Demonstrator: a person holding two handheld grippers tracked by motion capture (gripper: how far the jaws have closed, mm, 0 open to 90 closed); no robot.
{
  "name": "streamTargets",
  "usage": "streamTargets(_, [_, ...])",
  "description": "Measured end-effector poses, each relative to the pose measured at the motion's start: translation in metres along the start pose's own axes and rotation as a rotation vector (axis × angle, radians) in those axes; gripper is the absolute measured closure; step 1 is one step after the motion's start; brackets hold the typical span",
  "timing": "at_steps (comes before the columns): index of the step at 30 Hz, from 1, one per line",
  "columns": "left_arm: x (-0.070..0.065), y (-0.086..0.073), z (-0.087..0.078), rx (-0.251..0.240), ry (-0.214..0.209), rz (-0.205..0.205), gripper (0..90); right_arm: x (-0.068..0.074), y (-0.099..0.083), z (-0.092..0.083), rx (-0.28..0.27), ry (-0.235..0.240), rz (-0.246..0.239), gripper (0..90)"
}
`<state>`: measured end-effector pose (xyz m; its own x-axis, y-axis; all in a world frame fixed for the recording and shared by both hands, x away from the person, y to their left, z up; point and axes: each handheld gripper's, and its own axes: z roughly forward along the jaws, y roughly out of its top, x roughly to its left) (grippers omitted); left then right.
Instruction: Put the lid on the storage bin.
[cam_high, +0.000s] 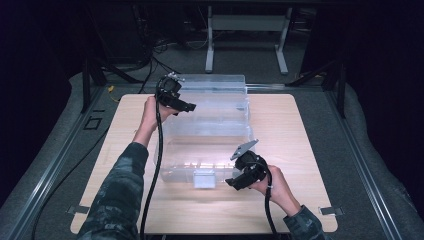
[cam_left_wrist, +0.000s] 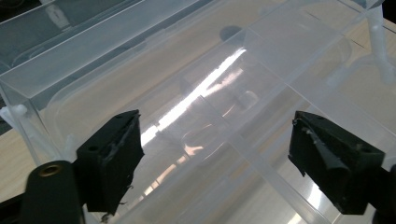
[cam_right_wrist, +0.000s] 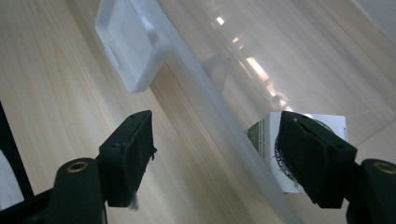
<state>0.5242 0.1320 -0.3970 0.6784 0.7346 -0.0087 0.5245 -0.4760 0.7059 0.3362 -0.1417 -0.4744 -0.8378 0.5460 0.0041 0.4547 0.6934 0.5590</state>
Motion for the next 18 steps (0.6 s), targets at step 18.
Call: streamTargets(18, [-0.006,-0.003,0.013,0.029,0.017,0.073,50.5,0.002,-0.003,0.01,-0.048,-0.045,0.022,57.3])
